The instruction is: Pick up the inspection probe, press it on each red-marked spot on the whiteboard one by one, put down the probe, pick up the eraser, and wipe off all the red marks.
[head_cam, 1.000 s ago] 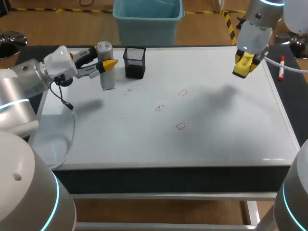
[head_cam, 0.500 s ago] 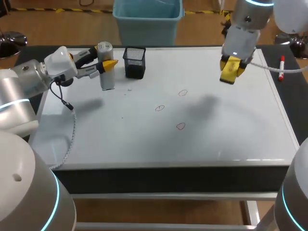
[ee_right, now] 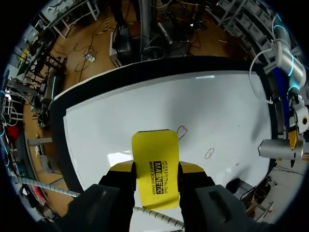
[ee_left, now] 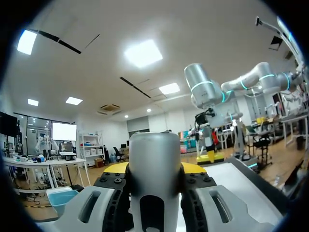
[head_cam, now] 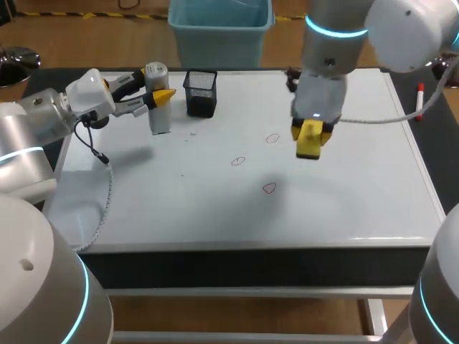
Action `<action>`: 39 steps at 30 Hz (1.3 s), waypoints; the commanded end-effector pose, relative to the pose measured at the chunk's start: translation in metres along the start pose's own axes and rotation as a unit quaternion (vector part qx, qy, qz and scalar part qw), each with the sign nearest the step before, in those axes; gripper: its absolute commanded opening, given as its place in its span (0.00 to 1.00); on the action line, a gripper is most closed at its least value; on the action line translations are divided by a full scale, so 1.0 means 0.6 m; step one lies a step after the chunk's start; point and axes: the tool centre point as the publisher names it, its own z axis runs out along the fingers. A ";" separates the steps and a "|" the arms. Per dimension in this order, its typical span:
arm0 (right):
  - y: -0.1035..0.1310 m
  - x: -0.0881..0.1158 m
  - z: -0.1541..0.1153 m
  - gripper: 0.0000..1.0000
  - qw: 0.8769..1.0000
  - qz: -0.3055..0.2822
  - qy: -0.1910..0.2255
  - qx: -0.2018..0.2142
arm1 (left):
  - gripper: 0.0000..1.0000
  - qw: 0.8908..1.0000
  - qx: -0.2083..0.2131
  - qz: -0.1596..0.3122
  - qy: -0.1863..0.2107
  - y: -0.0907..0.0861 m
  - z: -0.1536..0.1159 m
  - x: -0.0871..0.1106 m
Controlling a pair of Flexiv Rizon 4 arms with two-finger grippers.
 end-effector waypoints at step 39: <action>0.012 -0.253 0.163 0.00 0.985 -0.171 -0.004 -0.009 | 0.00 1.000 0.001 0.001 -0.001 0.000 0.002 0.000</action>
